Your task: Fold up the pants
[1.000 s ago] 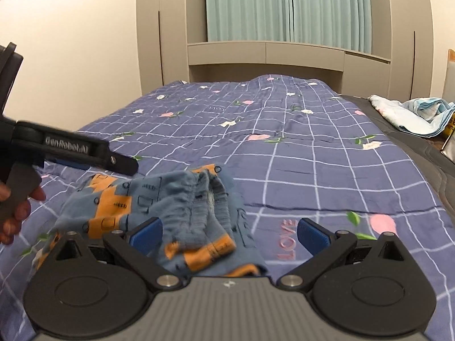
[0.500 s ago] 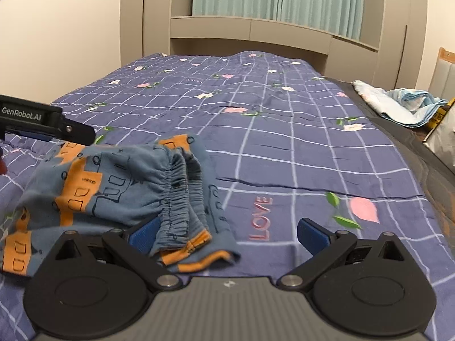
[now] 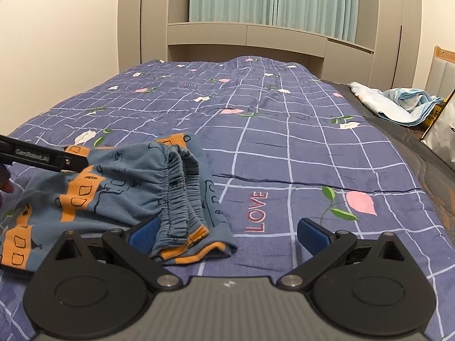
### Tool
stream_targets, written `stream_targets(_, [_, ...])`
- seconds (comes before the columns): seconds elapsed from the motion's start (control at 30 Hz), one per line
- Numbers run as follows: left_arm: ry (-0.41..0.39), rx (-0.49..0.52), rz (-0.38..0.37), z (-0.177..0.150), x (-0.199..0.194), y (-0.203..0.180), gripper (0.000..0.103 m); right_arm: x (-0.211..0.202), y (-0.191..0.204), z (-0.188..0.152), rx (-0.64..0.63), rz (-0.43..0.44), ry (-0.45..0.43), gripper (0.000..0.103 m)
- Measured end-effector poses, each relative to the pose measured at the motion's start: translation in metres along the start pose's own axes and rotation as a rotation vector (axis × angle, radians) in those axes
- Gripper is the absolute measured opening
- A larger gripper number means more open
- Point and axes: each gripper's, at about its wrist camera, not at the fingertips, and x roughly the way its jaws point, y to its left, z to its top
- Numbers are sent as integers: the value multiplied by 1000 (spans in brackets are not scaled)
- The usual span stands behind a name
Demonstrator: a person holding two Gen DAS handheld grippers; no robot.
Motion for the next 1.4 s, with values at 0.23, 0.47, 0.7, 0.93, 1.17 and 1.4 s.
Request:
stream_targets(0.23, [-36, -34, 28, 1, -11, -3, 102, -12, 2, 14, -39, 5, -129, 103])
stream_targets(0.47, [-74, -64, -34, -20, -43, -17, 102, 22, 6, 40, -101, -17, -135, 103])
stream_targets(0.7, [-55, -24, -27, -38, -40, -32, 102, 58, 6, 44, -131, -52, -65, 103])
stream_targets(0.93, [-62, -75, -15, -38, -46, -23, 102, 43, 4, 39, -108, -33, -90, 103])
stream_targets(1.17, [-53, -152, -7, -54, -61, -17, 102, 15, 15, 26, -128, 47, -105, 103])
stream_targets(1.4, [-38, -233, -14, -75, -70, -16, 102, 1, 19, 4, -128, 50, -75, 103])
